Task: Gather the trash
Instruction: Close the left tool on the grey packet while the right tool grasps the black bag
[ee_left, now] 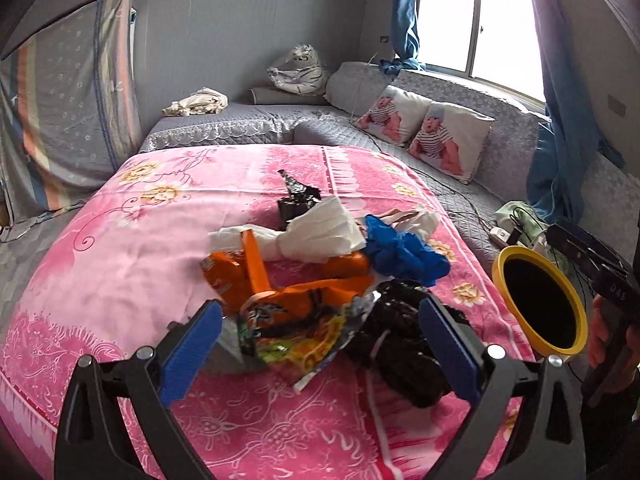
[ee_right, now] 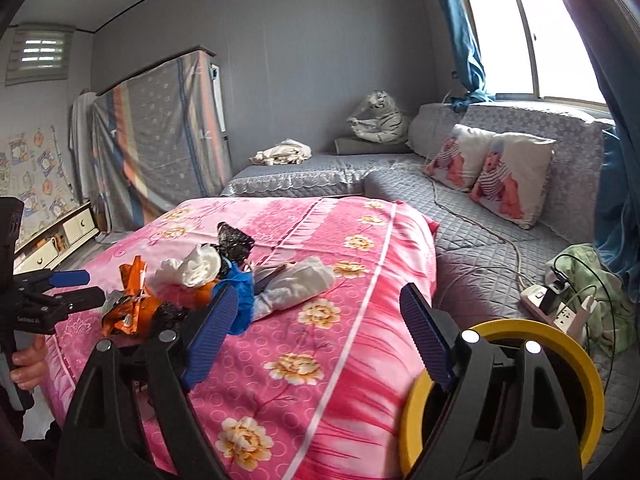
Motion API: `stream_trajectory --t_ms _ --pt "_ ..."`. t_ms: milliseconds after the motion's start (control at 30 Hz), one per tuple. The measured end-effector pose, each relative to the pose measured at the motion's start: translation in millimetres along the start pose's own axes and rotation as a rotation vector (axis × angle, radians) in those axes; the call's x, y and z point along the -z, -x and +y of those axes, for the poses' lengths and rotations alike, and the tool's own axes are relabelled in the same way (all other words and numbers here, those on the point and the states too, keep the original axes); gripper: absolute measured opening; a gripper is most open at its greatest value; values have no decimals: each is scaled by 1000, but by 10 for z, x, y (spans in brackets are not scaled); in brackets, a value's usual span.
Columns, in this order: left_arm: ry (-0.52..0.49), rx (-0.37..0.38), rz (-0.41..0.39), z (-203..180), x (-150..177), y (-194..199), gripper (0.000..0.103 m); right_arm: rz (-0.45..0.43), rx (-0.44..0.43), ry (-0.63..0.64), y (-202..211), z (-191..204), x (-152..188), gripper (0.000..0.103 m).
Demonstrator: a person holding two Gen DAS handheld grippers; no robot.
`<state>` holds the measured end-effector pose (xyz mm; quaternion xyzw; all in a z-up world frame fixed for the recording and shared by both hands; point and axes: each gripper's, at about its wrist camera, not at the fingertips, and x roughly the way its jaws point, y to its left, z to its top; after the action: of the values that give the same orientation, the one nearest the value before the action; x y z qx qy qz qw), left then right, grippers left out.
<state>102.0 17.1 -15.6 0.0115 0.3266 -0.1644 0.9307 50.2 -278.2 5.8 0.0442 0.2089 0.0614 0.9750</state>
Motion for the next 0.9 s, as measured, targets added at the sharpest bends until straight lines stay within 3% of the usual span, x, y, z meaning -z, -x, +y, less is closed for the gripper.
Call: stream_trajectory --t_ms 433,900 --pt "114 -25 1 593 330 -7 95 99 -126 112 -294 510 230 82" --pt "234 29 43 960 383 -306 95 193 -199 175 -576 809 441 83"
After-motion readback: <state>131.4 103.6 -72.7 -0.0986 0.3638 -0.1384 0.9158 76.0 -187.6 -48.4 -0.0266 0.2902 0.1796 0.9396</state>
